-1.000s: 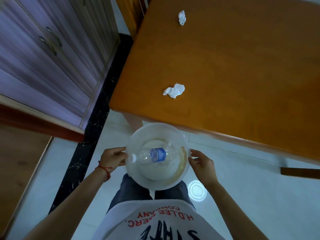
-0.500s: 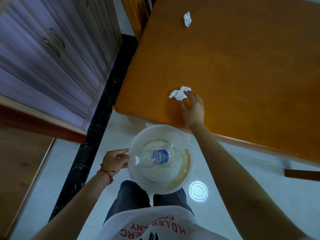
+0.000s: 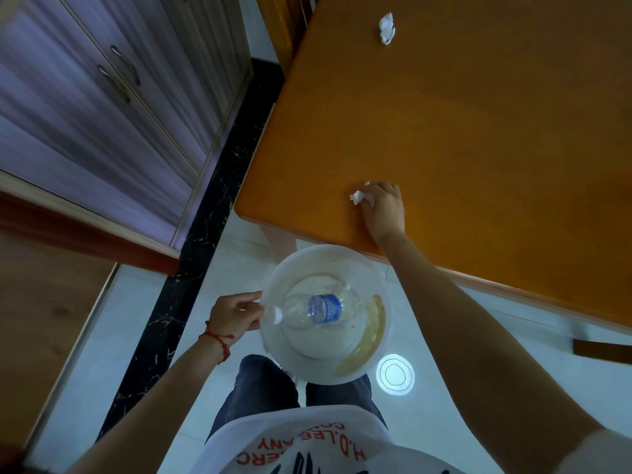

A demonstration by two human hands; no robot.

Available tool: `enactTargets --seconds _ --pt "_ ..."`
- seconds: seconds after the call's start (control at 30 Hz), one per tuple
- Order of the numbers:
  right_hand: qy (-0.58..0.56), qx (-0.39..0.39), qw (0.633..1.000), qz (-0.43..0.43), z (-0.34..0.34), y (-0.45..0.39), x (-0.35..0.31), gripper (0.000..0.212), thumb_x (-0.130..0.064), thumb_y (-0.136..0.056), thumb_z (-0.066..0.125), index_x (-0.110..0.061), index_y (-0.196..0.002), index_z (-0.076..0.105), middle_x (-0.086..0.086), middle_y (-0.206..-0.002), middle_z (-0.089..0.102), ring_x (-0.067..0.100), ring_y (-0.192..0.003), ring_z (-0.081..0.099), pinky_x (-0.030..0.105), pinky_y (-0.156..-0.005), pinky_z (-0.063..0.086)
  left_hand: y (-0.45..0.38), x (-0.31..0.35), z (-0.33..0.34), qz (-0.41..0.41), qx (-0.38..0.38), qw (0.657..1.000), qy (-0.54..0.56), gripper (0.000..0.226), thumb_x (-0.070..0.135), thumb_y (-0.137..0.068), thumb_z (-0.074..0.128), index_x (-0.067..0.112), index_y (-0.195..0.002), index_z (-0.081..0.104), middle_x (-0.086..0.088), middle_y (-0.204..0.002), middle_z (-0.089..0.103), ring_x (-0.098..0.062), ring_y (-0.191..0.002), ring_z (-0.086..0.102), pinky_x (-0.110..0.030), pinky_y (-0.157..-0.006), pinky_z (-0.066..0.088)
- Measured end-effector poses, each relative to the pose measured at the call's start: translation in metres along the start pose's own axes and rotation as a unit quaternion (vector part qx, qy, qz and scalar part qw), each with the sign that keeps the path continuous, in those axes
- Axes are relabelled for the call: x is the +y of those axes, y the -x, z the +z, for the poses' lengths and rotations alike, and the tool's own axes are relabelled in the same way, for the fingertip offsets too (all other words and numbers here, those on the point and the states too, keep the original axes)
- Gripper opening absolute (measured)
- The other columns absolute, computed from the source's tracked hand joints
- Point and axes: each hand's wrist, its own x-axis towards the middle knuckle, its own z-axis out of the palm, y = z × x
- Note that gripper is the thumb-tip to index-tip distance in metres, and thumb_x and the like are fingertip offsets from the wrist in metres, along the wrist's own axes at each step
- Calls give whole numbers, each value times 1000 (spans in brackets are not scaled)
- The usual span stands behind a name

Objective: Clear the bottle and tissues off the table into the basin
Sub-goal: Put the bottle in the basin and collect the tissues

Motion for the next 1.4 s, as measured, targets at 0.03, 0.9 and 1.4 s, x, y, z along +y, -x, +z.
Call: enactTargets --seconds 0.03,0.9,1.4 --pt "-13 0 1000 -2 -3 5 -1 28 -3 -87 48 -5 -111 62 18 -115 60 34 -107 49 32 -81 38 0 0 0 -1 2 1000 1 39 0 -79 59 4 -118 59 5 -83 64 -28 -86 63 -16 -57 57" --pt "-126 -123 984 36 -35 202 23 44 -33 -81 65 -21 -122 55 2 -130 56 18 -118 51 31 -99 42 23 -20 6 -60 64 996 22 32 -5 -78 57 -1 -109 64 -12 -102 63 -33 -94 60 -43 -93 50" --pt "-122 -261 954 87 -7 157 8 28 -26 -89 54 -16 -115 61 6 -104 70 12 -77 61 25 -82 49 91 -56 -7 -107 187 956 197 35 -9 -81 55 -10 -116 55 -5 -77 63 -24 -70 60 -14 -49 54"
